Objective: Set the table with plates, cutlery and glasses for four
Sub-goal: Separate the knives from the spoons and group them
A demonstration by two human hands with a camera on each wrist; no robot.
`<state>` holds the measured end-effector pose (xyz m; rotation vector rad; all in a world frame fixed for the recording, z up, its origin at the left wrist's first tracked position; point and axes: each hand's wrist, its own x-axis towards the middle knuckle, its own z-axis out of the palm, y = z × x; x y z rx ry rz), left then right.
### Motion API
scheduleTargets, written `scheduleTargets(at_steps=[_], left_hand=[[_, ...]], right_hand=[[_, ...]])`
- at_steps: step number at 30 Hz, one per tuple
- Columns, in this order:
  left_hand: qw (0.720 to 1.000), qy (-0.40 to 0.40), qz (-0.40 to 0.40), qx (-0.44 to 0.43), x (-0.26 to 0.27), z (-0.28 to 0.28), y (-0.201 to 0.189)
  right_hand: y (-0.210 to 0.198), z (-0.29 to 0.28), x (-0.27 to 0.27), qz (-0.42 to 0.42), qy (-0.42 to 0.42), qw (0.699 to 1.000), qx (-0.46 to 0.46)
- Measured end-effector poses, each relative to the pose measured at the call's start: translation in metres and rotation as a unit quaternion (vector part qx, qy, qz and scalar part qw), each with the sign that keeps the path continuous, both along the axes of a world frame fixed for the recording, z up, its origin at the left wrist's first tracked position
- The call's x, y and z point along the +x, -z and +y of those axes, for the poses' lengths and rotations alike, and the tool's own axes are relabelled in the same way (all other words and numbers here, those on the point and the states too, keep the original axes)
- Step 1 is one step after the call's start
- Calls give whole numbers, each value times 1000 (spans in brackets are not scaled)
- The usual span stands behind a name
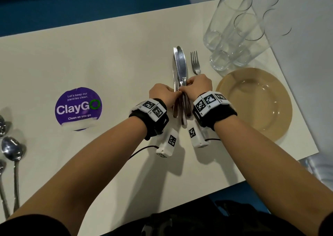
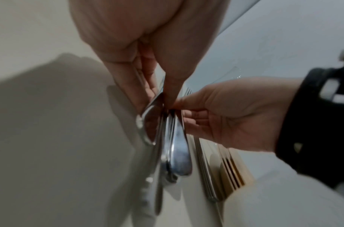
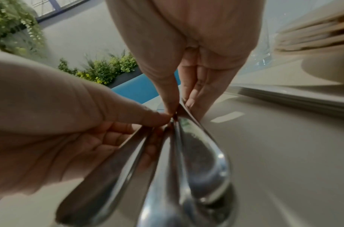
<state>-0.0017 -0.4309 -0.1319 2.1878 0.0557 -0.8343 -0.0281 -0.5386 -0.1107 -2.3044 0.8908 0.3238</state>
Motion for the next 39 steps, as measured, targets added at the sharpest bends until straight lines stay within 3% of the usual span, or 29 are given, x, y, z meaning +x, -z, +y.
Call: scheduleTargets(at_steps=[8, 18, 23, 27, 39], left_hand=[[999, -26, -24, -5, -6, 4, 0], [999, 31, -39, 16, -20, 18, -5], [998, -11, -66, 3, -27, 15, 0], [996, 4, -85, 14, -27, 10, 5], [997, -29, -67, -10, -17, -8, 10]], right_hand=[[2, -4, -9, -1, -2, 1000, -27], [3, 0, -26, -18, -17, 998, -51], [5, 0, -30, -32, -28, 997, -65], [7, 1, -31, -29, -46, 995, -79], [11, -4, -19, -20, -81, 988, -133]])
